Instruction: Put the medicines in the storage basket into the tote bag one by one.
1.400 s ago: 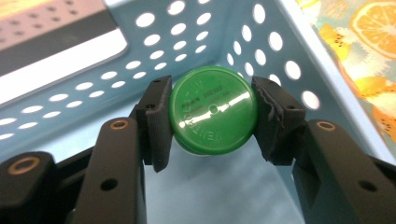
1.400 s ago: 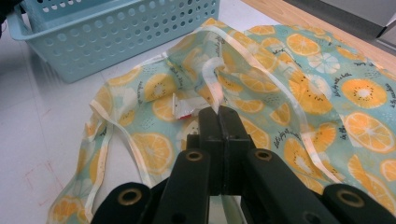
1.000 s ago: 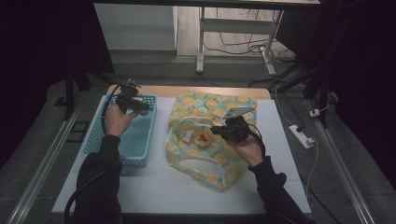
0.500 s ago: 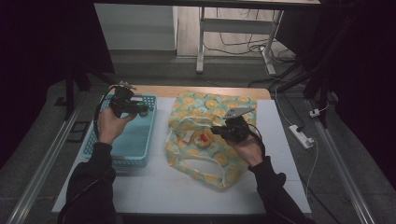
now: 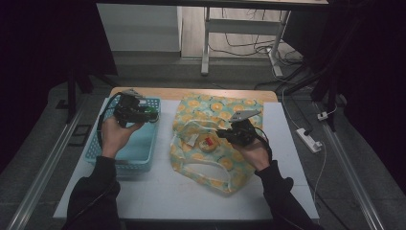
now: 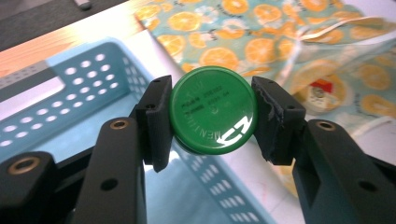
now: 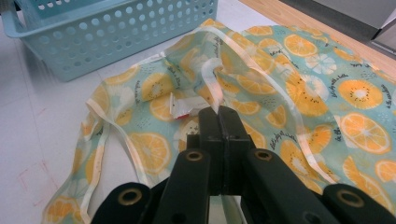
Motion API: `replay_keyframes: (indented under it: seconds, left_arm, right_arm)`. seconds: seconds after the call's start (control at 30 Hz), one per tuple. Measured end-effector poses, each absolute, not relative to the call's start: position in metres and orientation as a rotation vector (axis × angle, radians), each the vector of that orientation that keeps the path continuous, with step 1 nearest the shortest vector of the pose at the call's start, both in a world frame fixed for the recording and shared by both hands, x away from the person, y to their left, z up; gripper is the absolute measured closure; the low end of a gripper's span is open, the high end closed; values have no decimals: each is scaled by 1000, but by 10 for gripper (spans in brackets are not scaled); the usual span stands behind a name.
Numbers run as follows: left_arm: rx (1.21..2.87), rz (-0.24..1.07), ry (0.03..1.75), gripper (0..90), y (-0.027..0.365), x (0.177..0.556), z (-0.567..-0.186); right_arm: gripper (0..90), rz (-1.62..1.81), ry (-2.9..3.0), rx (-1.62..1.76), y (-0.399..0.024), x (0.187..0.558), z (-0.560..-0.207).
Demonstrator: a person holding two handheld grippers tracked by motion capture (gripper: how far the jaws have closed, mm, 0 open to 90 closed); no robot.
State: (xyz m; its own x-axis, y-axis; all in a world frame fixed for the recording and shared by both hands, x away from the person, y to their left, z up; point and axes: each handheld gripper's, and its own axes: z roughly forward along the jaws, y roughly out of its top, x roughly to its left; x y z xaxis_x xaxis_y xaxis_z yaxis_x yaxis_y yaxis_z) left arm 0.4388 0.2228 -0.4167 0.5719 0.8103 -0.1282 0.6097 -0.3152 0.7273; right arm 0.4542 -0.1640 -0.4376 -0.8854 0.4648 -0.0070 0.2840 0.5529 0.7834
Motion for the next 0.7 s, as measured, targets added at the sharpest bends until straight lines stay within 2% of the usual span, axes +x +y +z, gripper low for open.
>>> replay_keyframes:
  seconds: [0.7]
  left_arm:
    - [2101,254,936,516,172,416,-413]
  right_arm:
    - [900,1253,2561,628,-164,453,-436]
